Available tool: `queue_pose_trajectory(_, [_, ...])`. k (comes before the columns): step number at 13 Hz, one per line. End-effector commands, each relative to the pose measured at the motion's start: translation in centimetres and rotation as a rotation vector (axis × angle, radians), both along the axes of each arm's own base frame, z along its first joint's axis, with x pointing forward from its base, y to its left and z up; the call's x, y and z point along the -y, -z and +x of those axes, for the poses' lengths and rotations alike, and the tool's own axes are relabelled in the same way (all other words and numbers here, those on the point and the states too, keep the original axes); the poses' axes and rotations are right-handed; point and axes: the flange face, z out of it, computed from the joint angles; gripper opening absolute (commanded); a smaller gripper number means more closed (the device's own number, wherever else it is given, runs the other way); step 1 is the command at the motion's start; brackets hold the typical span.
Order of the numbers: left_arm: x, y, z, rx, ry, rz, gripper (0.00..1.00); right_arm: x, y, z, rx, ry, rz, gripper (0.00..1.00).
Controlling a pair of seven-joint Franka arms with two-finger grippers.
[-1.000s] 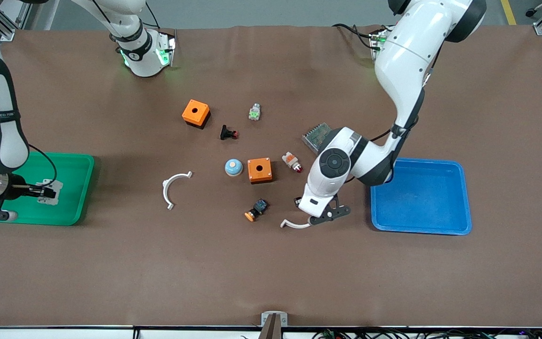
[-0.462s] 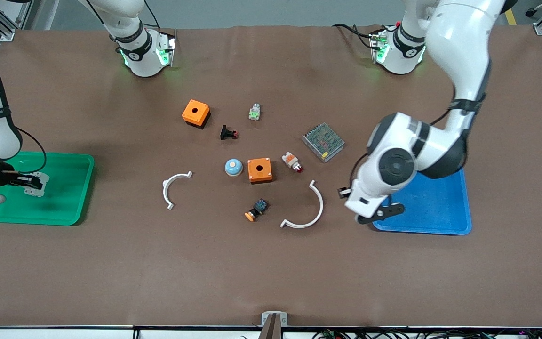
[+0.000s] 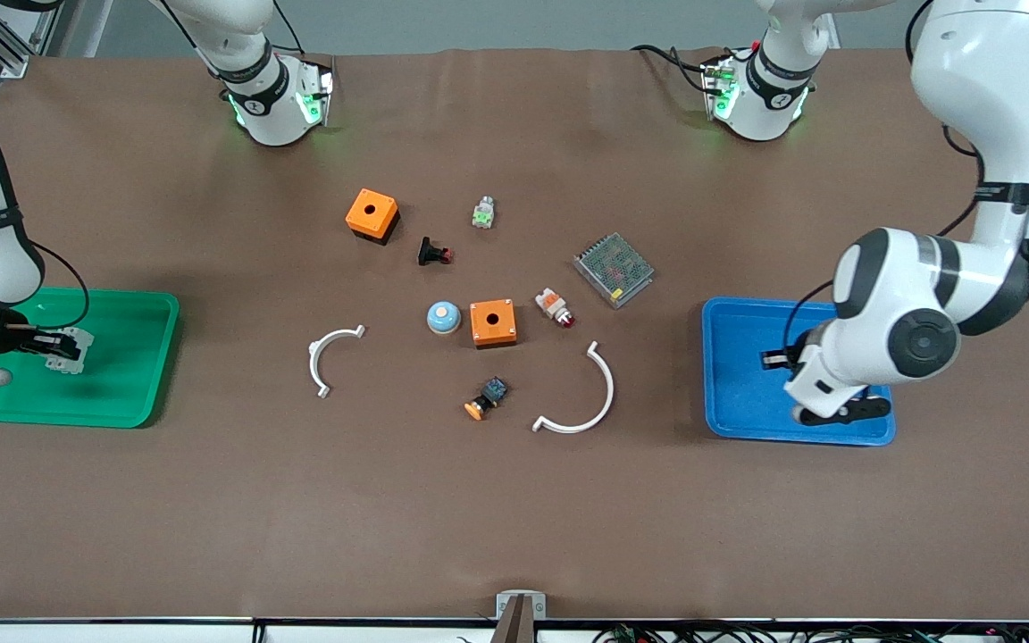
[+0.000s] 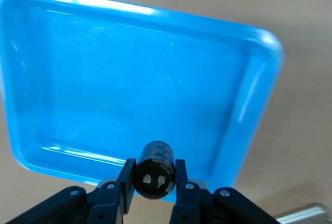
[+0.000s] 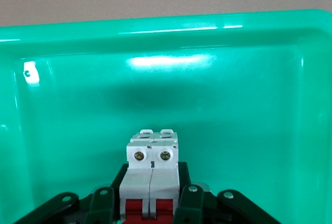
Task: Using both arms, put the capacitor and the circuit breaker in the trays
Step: 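Carry the breaker to the green tray while the left gripper carries the capacitor, then lower the breaker into the green tray while the left gripper lowers the capacitor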
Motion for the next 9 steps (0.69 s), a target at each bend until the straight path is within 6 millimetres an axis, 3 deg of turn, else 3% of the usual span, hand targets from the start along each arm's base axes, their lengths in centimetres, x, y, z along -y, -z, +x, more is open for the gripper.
queue_pose_trajectory(1, [-2.0,2.5,-1.2,0.031,0.035,0.034,0.29,0.4,0.8,0.3,0.003,-0.010,-0.002,0.01])
queue_pose_trajectory(2, [-2.9,3.6,-1.4,0.060,0.042,0.042,0.29,0.4,0.9,0.3,0.001,-0.010,-0.001,0.03])
queue_pose_trajectory(3, [-3.3,4.7,-1.4,0.069,0.037,0.034,0.29,0.4,1.0,0.3,0.000,-0.010,-0.001,0.13])
queue_pose_trajectory(4, [-3.3,5.3,-1.2,0.078,0.035,0.026,0.29,0.3,1.2,0.4,-0.005,-0.016,0.001,0.59])
queue_pose_trajectory(5, [-3.2,6.1,-1.2,0.082,0.028,0.020,0.29,0.2,1.1,0.5,-0.003,-0.017,0.000,1.00])
queue_pose_trajectory(8, [-3.7,7.4,-1.5,0.104,0.016,0.007,0.29,-0.2,-0.9,1.7,-0.002,-0.029,0.002,1.00])
queue_pose_trajectory(9, [-3.7,7.4,-1.5,0.115,0.017,0.003,0.29,-0.8,-3.0,2.6,-0.022,-0.041,0.017,1.00])
